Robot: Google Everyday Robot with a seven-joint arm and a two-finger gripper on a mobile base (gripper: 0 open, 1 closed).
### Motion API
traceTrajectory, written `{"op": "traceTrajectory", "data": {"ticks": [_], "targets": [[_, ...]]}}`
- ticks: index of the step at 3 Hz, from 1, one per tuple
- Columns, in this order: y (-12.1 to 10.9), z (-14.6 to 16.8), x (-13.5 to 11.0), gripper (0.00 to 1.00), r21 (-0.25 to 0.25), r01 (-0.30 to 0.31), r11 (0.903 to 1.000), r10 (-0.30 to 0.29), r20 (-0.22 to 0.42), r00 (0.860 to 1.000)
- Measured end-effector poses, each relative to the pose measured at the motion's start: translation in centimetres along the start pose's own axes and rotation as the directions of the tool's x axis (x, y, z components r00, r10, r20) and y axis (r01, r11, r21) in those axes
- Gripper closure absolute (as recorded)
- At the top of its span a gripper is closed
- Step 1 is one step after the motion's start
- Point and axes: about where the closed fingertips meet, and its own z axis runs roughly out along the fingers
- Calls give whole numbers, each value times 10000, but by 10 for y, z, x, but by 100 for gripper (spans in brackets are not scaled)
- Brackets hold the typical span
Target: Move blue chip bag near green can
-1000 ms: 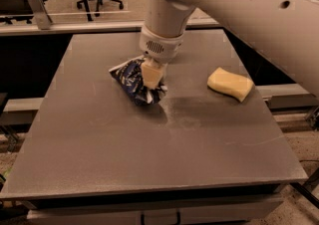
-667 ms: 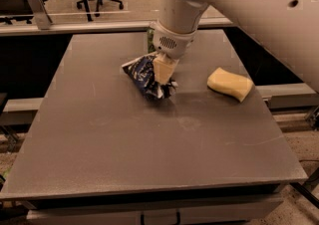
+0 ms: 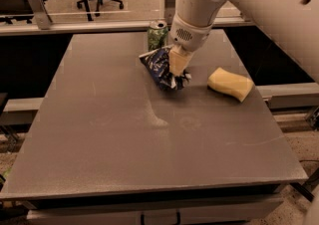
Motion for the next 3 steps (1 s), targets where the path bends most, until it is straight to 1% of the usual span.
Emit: {"op": "traceTrajectory", "data": {"ticks": [1, 3], "targets": [[-6, 2, 2, 51, 11, -154, 9999, 154, 66, 9999], [-7, 5, -1, 4, 33, -133, 9999, 132, 133, 9998]]}}
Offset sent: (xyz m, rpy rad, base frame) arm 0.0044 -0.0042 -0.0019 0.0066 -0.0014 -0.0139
